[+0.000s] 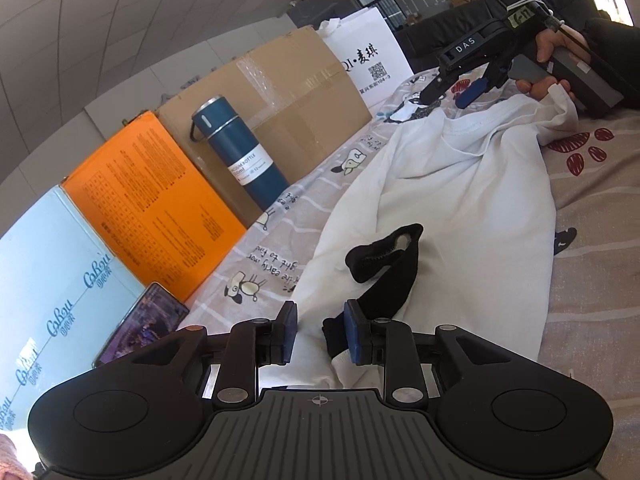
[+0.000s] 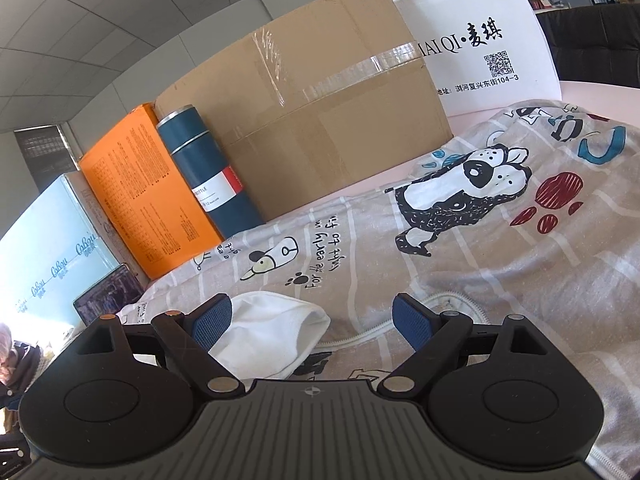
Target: Fold clothes
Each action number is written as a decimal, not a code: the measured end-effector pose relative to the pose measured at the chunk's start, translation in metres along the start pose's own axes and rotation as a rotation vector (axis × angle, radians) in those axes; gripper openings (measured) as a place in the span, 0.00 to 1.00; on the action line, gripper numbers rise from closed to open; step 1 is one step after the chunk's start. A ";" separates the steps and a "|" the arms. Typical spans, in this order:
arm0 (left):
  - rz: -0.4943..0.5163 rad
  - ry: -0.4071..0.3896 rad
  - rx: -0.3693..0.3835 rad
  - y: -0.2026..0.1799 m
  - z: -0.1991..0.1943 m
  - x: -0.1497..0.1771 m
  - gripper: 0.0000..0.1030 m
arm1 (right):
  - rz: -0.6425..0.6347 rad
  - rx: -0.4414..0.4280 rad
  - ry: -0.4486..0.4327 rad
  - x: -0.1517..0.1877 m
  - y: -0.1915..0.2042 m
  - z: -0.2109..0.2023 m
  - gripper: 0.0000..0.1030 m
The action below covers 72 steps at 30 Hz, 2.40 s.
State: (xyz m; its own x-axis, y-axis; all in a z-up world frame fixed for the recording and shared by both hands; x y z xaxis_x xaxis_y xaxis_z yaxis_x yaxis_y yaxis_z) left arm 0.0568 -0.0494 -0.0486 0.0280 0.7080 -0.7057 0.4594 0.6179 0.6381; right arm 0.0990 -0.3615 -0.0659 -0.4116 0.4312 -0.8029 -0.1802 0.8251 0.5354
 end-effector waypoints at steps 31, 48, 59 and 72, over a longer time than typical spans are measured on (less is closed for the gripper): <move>-0.004 -0.132 -0.285 0.078 0.049 -0.034 0.08 | -0.227 -0.076 0.115 -0.034 0.035 0.063 0.05; 0.210 0.079 -0.270 0.054 0.222 0.011 0.08 | -0.385 0.150 0.168 -0.038 -0.013 0.102 0.07; -0.001 0.066 -0.560 0.152 0.155 -0.001 0.55 | -0.257 0.203 0.000 -0.062 -0.038 0.066 0.69; -0.757 0.143 -0.184 0.095 -0.015 0.029 0.70 | -0.120 0.024 -0.213 -0.075 -0.004 -0.016 0.82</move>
State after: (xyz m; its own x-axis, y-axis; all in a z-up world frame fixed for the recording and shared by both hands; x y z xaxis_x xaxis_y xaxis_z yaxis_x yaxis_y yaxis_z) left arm 0.0879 0.0349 -0.0045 -0.3532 0.1019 -0.9300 0.1531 0.9869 0.0500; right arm 0.1162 -0.4036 -0.0033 -0.1909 0.3949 -0.8987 -0.1939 0.8823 0.4289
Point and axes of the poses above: each gripper's, at about its wrist camera, not at the fingertips, and z roughly the way its jaws point, y to its left, x to its underside, the point moved 10 cm from there along z, roughly the way its jaws point, and after that the axes turned 14 degrees about -x, right-handed, at the moved point
